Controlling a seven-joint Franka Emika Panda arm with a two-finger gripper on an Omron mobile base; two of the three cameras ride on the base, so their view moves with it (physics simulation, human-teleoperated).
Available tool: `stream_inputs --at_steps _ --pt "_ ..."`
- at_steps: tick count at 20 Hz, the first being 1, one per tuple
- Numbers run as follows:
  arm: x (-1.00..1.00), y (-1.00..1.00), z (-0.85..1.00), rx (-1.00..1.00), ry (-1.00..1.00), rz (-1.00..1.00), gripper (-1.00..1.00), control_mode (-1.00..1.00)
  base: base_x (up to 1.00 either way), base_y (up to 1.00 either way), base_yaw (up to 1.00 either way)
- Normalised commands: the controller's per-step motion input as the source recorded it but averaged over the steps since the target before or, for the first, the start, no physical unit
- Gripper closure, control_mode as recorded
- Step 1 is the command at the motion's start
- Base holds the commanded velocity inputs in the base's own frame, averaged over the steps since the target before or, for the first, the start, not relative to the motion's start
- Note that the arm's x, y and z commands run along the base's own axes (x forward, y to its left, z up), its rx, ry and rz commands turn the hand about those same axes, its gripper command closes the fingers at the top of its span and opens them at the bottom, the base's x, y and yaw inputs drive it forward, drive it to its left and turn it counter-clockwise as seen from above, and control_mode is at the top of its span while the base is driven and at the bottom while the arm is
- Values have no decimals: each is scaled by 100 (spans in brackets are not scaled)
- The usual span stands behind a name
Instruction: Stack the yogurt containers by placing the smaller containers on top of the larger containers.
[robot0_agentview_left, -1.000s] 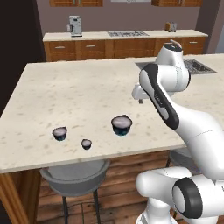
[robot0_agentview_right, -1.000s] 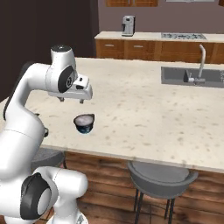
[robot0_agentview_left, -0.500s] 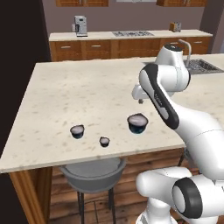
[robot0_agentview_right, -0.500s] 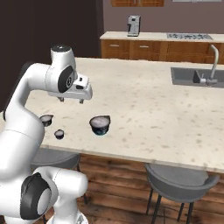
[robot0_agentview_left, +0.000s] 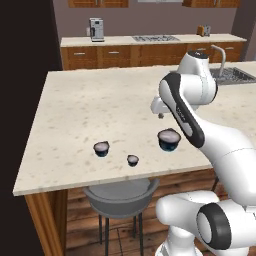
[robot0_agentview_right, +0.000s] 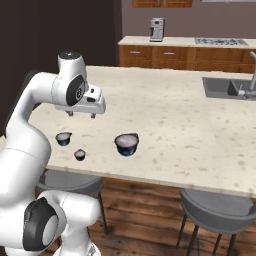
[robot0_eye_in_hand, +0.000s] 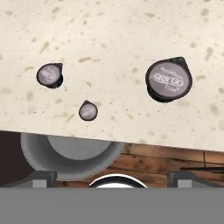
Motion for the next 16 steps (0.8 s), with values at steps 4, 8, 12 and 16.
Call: stream_inputs --at_steps 4,8,12,16 --pt "0 9 0 -1 -1 0 -100 -100 0 29 0" --pt "-1 30 0 -3 -7 0 -100 -100 0 0 0" --pt "0 29 0 -1 -10 0 -100 -100 0 0 0" --pt "0 26 0 0 -8 0 -100 -100 0 0 0"
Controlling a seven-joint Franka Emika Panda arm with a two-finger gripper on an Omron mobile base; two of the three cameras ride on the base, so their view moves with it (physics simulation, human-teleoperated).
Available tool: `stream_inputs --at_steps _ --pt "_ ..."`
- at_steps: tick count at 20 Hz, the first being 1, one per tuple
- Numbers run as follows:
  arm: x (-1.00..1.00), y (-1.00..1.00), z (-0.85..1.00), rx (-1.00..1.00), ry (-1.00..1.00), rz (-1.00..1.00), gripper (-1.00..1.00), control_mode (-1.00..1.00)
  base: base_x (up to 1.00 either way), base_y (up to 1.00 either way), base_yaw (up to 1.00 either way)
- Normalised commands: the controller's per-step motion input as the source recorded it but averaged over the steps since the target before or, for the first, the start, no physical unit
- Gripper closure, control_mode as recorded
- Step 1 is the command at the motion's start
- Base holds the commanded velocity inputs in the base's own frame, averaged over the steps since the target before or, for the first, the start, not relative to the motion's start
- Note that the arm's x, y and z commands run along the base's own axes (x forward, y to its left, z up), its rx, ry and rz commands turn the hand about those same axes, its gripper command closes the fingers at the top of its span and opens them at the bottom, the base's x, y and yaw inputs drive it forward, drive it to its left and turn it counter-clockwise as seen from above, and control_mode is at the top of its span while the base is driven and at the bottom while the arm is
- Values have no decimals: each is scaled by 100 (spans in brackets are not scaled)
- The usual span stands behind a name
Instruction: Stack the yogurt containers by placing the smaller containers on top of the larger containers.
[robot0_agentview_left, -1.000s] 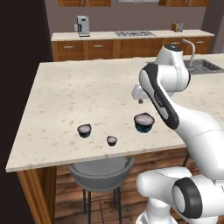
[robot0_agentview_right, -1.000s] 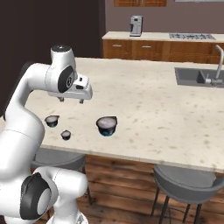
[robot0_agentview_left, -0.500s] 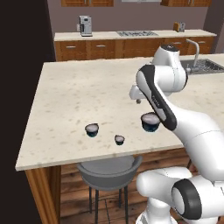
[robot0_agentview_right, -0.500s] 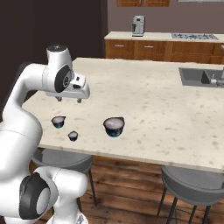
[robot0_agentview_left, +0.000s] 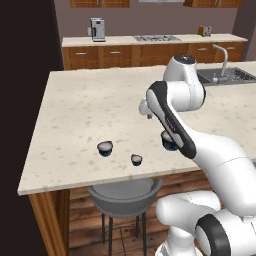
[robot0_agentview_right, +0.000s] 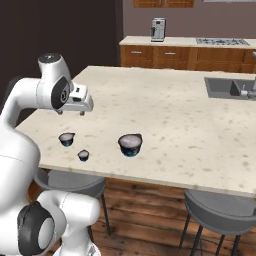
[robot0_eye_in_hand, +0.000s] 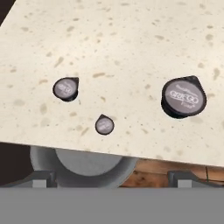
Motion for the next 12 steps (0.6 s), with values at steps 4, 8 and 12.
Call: stream_inputs --at_steps 4,8,12 --pt "0 33 0 -1 -7 0 -100 -100 0 0 0" --pt "0 36 0 -1 -6 0 -100 -100 0 0 0" --pt "0 49 0 -4 -5 0 -100 -100 0 0 0"
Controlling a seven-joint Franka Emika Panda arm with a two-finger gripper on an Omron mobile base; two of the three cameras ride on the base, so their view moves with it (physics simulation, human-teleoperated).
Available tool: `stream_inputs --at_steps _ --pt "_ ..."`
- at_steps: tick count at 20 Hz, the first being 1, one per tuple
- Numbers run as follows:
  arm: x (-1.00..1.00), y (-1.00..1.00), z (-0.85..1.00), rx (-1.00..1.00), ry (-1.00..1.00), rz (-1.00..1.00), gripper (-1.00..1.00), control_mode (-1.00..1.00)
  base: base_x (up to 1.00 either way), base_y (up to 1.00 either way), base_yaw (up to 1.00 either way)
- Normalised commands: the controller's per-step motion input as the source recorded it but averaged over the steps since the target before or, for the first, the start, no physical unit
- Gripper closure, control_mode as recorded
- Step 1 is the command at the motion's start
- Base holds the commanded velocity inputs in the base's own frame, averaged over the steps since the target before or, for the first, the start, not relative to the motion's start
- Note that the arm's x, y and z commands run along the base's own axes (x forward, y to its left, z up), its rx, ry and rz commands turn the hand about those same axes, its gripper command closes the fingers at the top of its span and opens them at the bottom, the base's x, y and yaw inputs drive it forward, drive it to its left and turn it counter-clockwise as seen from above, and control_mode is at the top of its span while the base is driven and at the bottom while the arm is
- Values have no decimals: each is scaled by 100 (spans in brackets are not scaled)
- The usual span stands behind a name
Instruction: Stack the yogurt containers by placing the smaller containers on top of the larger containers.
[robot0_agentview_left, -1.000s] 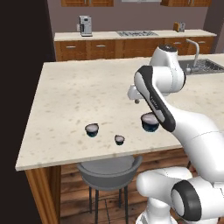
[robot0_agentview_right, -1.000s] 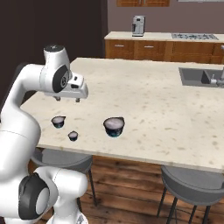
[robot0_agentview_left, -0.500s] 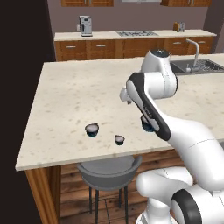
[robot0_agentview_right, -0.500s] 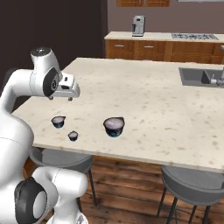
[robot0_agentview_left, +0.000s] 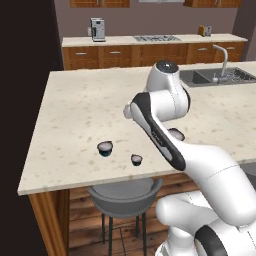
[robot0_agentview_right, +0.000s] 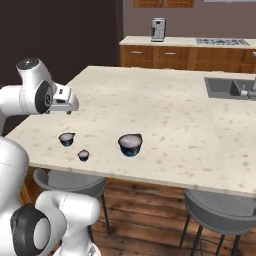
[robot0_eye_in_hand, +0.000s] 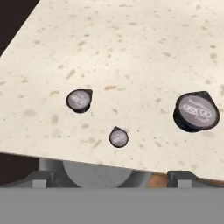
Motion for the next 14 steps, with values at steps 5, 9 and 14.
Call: stream_inputs --at_steps 5,9,14 --pt "0 39 0 -4 -7 0 -100 -100 0 0 0" --pt "0 16 -21 2 0 0 -100 -100 0 0 0" --pt "1 0 -34 14 0 0 -100 -100 0 0 0"
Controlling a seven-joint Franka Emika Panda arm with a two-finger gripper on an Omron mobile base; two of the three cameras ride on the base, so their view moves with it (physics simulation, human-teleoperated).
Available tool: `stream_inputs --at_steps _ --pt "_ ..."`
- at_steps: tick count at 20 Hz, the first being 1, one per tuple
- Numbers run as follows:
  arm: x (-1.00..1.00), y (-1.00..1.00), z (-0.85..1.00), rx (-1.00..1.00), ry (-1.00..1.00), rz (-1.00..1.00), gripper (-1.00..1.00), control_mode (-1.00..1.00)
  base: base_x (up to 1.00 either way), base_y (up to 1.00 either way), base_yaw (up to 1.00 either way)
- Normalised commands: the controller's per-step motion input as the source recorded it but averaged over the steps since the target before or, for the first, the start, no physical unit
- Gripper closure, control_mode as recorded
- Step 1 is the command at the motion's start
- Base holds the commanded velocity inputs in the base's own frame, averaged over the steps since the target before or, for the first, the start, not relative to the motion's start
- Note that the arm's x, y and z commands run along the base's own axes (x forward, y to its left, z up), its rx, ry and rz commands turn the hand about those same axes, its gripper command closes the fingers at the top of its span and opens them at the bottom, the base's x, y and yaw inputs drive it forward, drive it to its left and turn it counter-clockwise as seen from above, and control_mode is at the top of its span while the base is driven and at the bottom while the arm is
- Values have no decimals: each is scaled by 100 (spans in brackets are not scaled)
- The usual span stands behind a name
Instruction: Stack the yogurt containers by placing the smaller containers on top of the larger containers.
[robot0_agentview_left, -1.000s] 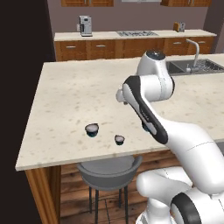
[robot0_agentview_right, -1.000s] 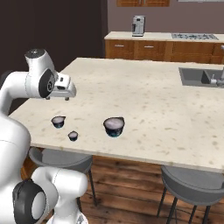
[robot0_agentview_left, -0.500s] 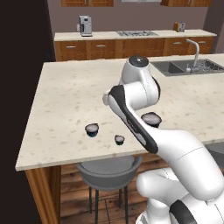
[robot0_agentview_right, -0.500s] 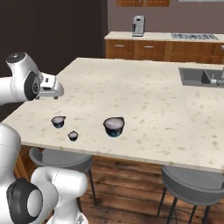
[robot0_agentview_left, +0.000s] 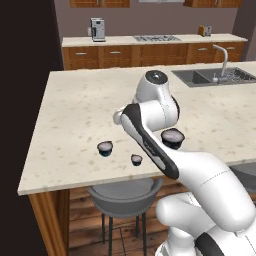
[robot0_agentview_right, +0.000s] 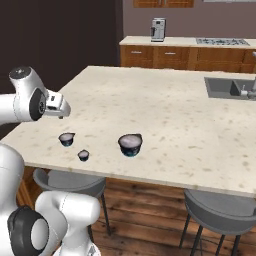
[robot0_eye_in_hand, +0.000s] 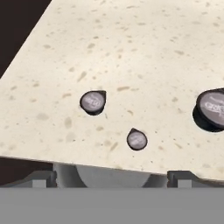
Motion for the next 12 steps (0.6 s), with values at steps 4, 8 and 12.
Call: stream_inputs --at_steps 4,8,12 --pt "14 5 -21 12 0 0 -100 -100 0 0 0" --pt "19 15 -11 3 2 0 -100 -100 0 0 0" --pt "14 9 -13 2 6 0 -100 -100 0 0 0"
